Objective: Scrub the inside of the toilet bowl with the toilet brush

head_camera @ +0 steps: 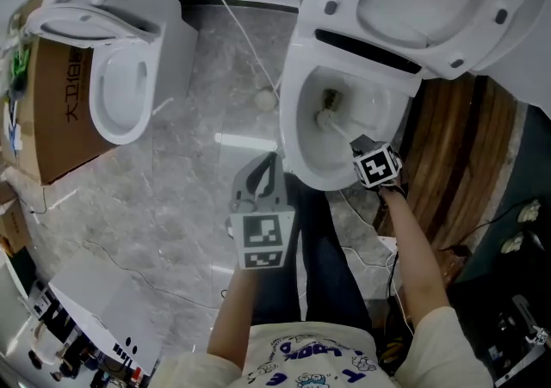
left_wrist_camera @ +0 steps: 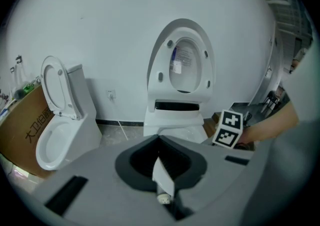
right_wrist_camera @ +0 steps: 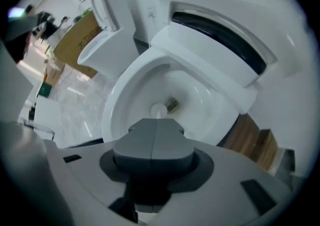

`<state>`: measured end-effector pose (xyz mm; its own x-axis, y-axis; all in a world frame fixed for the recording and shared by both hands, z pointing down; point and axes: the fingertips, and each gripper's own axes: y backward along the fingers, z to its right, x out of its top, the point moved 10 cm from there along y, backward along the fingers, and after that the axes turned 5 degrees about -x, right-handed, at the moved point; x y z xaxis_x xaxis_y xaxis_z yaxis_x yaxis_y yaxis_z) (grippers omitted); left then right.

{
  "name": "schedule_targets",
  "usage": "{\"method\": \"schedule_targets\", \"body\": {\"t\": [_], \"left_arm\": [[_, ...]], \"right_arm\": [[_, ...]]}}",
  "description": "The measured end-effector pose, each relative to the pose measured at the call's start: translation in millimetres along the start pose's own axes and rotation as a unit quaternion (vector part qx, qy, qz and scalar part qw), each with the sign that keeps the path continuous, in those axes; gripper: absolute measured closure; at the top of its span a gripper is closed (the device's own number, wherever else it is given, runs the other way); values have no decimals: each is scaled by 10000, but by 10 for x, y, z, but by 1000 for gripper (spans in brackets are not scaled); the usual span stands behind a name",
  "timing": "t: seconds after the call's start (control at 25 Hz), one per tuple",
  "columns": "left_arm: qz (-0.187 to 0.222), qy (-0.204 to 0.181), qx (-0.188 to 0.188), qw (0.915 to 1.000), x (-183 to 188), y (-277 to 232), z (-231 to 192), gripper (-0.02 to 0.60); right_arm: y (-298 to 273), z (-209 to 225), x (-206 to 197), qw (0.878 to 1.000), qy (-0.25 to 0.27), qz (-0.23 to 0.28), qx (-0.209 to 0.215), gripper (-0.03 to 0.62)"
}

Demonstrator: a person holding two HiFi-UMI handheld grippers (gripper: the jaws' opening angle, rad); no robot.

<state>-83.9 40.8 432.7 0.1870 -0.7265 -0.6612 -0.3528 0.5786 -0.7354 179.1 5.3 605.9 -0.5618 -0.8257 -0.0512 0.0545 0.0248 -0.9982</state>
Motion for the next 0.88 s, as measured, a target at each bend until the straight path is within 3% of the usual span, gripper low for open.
{"method": "schedule_targets", "body": {"t": [0.08,0.16,0.28,0.56,0.72,0.88], "left_arm": [[-10,16,-3,10000,-8,-8,-3,580],[-15,28,-16,10000,-9,-13,4,579],[-16,19,-31,10000,-4,-17,13,580],[15,-16,-68,10000,36,-42,28,580],[9,-31,-72,10000,41,-53,28,580],[-3,-27,-73,10000,33,-58,21,580]], "right_arm": [[-39,18,49,9950,-975,95,172,425],[-43,47,114,9826,-1816,232,322,425],[24,88,246,9668,-2461,554,407,425],[299,312,552,9458,-2898,1466,-50,425],[329,396,596,9388,-3079,1539,-140,425],[294,331,567,9432,-2971,1484,75,425]]}}
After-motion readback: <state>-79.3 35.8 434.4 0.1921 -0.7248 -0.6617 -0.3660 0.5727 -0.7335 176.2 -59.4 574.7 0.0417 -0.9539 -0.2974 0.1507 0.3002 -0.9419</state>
